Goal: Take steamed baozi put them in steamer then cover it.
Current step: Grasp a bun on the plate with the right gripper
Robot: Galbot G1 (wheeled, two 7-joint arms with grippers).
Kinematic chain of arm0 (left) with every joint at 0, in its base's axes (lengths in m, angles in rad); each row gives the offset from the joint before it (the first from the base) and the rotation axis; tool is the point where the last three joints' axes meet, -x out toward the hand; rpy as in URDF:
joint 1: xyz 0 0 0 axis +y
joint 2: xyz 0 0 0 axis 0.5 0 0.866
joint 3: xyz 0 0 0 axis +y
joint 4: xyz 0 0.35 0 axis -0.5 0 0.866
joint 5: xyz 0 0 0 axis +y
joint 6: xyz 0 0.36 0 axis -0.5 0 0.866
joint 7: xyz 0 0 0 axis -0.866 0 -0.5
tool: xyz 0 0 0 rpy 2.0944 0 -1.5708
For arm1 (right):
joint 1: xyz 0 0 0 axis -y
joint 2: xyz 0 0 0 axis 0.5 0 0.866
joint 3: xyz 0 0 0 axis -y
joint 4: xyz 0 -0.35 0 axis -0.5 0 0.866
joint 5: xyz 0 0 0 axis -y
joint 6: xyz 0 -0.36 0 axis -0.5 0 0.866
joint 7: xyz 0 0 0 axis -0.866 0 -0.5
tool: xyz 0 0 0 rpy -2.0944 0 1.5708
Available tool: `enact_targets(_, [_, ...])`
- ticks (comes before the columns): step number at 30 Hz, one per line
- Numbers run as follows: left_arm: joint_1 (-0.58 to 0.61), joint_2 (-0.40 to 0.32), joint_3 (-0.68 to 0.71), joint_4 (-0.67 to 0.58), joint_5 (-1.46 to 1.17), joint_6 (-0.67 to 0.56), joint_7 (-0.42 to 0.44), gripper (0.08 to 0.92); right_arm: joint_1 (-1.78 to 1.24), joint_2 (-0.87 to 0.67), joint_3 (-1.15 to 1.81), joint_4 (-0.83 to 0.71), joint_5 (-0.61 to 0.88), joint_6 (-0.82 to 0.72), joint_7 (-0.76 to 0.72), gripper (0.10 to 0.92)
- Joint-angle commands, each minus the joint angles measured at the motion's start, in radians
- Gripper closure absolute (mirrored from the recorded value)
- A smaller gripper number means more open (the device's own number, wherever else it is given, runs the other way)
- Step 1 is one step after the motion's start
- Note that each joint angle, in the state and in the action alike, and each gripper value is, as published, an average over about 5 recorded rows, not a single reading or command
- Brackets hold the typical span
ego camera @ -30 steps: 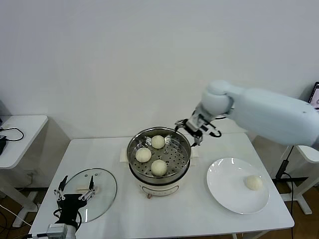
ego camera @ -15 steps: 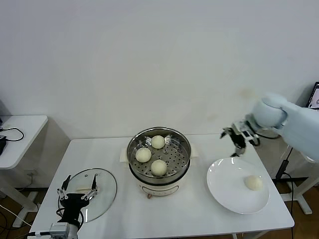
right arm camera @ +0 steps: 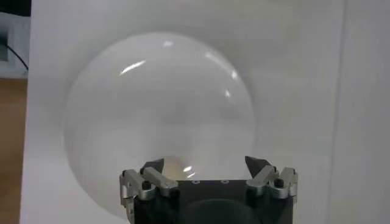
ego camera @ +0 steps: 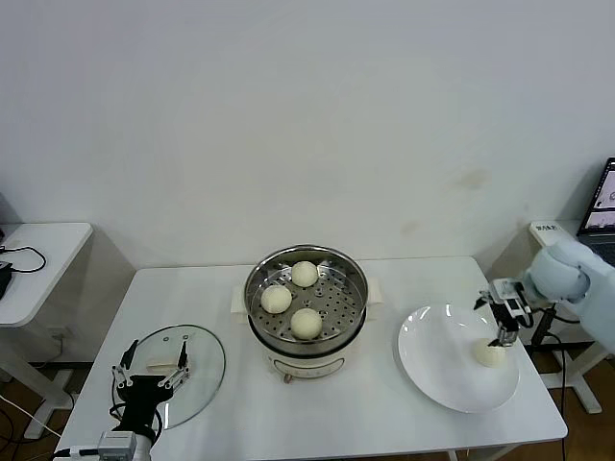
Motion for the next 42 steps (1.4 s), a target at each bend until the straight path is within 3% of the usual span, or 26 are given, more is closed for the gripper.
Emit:
enact_targets(1, [0.004, -0.005, 0.001, -0.002, 0.006, 0.0, -0.001, 0.177, -0.24, -0.001, 0.19, -0.059, -0.099, -0.01, 0.0, 0.202])
enact_targets(30, [0.01, -0.023, 0.002, 0.0, 0.021, -0.003, -0.003, 0.177, -0.298, 0.133, 0.263, -0.195, -0.163, 0.005, 0.044, 0.207])
enact_targets(42, [0.008, -0.026, 0.011, -0.001, 0.028, -0.003, -0.005, 0.177, -0.223, 0.118, 0.222, -0.183, -0.141, 0.002, 0.016, 0.372])
